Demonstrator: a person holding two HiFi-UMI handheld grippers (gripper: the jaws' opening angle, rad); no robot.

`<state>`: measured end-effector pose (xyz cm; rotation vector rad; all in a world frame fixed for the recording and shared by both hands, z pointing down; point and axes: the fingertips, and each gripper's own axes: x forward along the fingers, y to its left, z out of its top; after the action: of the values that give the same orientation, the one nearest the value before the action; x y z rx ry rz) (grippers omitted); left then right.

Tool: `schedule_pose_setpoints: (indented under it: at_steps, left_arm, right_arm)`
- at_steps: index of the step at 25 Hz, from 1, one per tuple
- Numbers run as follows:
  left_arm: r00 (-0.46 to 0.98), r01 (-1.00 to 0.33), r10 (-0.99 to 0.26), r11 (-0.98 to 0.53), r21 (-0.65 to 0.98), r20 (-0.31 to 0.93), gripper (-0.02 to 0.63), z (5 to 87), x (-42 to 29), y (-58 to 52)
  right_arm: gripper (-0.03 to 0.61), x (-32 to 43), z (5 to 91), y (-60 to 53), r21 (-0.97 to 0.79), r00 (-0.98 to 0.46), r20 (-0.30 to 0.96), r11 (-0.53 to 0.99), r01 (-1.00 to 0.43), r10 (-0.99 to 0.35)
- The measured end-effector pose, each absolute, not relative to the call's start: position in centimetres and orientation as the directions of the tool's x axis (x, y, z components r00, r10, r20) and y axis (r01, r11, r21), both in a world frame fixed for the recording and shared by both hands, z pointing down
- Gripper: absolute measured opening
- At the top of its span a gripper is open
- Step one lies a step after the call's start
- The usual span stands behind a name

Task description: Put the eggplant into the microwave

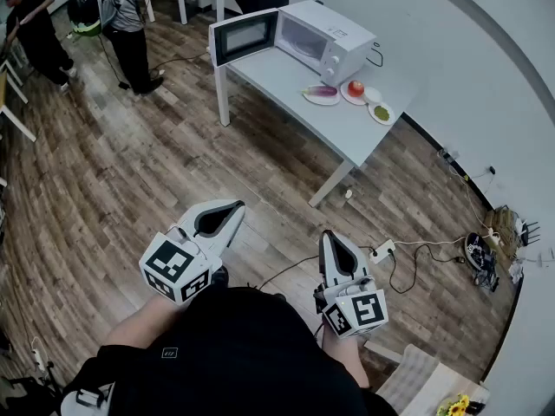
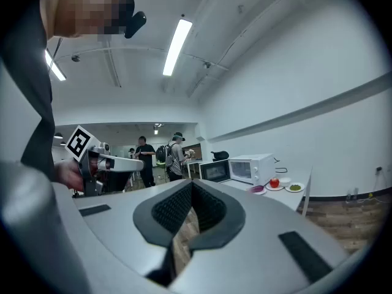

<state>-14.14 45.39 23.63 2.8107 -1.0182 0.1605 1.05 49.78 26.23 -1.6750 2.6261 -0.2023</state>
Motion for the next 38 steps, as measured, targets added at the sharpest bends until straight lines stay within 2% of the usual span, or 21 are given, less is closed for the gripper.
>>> schedule_pose_setpoints:
  at_steps: [7,14,26,38]
  left_arm:
    - [0.761,-0.646,-0.629,-0.757,0.1,0.159,0.008,23.8,-13.8,45.9]
    - [0.76,-0.645,-0.624,-0.757,0.101,0.181,0.008,24.4,-11.2,46.7]
    - [0.73,-0.68,-0.657,-0.727,0.097,0.189,0.008,24.7,-4.4,50.1]
    - [0.712,-0.699,-0.676,-0.709,0.095,0.189,0.008,24.9,-2.0,50.7]
  right_arm:
    - [0.014,1.7,26.3,50.2,-0.127,-0.417,0.051,0.408,-0.904,-0.907]
    - [0.015,6.1,26.6,50.9,-0.175,-0.39,0.029,0.379,-0.909,-0.921]
    - [0.017,11.0,28.3,54.6,-0.222,-0.498,0.02,0.481,-0.848,-0.867]
    - [0.018,13.1,28.8,55.0,-0.234,-0.518,0.017,0.501,-0.834,-0.855]
